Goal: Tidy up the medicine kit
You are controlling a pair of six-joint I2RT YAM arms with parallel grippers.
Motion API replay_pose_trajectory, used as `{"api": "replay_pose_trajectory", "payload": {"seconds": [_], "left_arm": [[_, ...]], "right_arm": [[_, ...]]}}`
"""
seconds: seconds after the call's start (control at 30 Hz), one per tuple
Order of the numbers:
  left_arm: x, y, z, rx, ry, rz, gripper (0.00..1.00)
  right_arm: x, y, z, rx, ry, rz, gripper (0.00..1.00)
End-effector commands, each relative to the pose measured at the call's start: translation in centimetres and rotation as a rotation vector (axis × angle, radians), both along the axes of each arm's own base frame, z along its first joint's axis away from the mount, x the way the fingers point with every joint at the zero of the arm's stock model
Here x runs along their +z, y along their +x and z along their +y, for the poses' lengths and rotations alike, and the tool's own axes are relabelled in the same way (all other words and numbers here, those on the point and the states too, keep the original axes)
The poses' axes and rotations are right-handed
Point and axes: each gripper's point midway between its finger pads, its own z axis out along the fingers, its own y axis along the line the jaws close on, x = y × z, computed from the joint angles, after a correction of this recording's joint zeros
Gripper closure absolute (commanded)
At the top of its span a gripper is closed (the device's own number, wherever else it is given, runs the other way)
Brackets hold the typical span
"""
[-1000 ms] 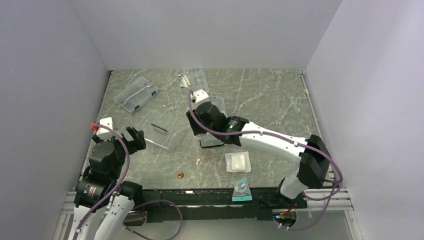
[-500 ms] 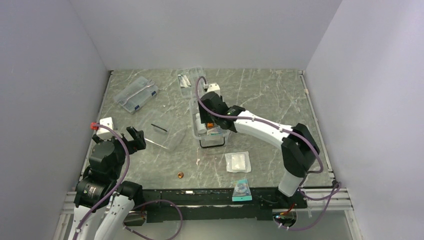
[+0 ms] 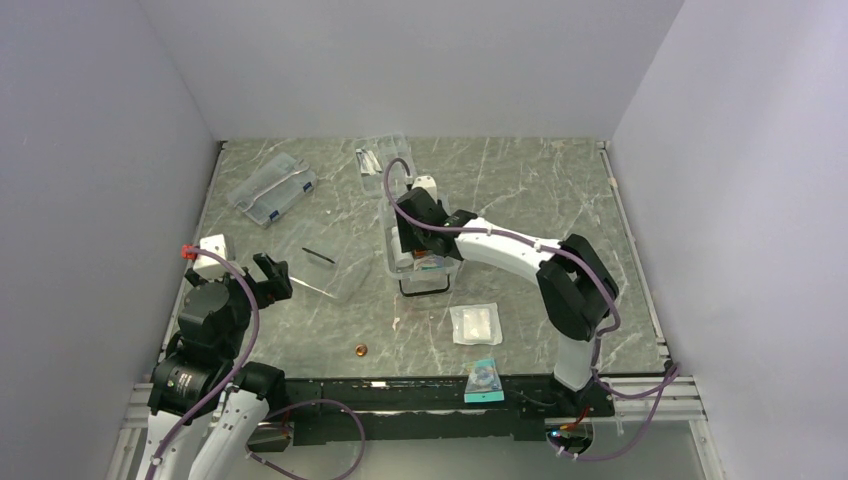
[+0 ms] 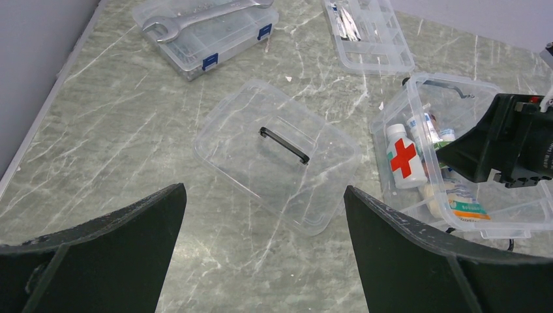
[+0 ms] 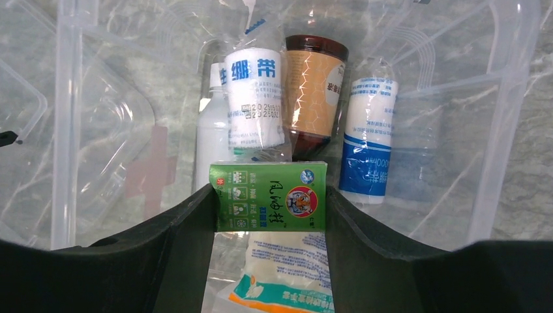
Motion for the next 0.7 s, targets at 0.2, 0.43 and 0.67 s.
{"api": "replay_pose_trajectory", "payload": {"seconds": [0.2,0.43,0.67], "left_arm": [[1.7,0.1,-0.2,-0.008,-0.025,-0.052,0.01],[1.7,0.1,-0.3,-0.01,-0.026,-0.052,0.01],[1.7,0.1,-0.3,-0.011,-0.026,-0.051,0.01]], "right_arm": [[2.5,1.1,1.1,-0.002,0.051,-0.019,0.28],[5.5,1.0,1.0,0.007,0.082,-0.061,0.25],[10.8,-0.3,-0.8,0.009,0.142,-0.154,0.23]]}}
